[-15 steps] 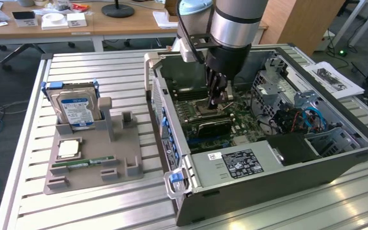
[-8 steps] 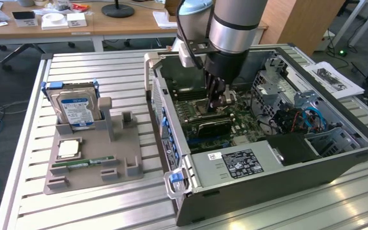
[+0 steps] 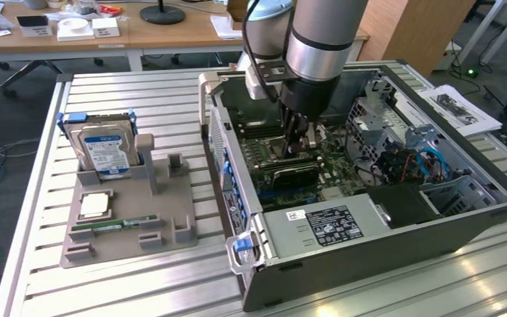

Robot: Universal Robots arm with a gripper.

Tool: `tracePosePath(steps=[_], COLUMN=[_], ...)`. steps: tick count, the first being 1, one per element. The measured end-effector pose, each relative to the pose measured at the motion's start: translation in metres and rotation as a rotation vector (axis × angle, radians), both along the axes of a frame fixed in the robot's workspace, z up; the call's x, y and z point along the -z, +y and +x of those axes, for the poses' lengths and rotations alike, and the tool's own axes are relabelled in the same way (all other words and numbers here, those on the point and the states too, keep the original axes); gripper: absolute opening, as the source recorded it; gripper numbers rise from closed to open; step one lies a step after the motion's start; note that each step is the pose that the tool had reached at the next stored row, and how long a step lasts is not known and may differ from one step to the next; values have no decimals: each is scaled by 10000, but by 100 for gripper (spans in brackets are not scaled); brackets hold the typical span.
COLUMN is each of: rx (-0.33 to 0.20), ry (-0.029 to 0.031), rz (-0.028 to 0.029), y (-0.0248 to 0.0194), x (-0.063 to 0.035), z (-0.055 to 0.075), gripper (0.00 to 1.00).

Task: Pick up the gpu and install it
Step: 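Press down on the gpu until it lock into place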

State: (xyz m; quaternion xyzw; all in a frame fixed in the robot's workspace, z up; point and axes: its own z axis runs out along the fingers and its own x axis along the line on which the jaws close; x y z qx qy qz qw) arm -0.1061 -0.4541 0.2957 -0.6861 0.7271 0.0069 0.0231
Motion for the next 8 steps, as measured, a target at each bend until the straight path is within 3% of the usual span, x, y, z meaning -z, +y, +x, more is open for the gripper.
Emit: tracePosePath(steps=[8], rx=[0], ry=[-2], rz=[5], y=[12], x=[51], z=[0], gripper=[11])
